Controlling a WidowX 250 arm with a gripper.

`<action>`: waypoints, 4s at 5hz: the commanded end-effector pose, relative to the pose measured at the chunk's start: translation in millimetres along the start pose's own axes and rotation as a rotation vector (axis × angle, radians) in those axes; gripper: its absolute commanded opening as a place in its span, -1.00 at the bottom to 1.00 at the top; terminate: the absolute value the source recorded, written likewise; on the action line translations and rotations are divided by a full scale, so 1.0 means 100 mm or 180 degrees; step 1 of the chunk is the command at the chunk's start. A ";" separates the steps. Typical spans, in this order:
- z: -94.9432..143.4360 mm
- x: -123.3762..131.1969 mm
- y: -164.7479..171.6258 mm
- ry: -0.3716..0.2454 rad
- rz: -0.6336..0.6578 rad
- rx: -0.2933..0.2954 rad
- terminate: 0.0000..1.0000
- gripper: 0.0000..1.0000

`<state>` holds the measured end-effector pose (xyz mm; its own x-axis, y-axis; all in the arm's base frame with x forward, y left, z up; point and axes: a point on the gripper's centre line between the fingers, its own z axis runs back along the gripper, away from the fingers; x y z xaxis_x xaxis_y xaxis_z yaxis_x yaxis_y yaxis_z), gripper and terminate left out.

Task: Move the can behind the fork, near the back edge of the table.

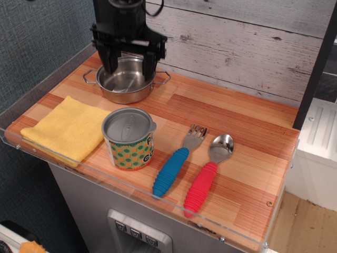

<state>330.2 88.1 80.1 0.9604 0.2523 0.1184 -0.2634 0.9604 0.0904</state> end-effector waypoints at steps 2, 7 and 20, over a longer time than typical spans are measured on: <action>0.38 -0.56 0.21 0.0147 -0.0272 0.0085 -1.00 1.00; -0.01 -1.24 0.02 0.0611 -0.1122 0.0242 -1.00 1.00; -0.21 0.04 -0.67 -0.0294 -0.1915 -0.0193 -1.00 1.00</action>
<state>348.6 24.3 38.9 0.9333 -0.3397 0.1162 0.3297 0.9391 0.0971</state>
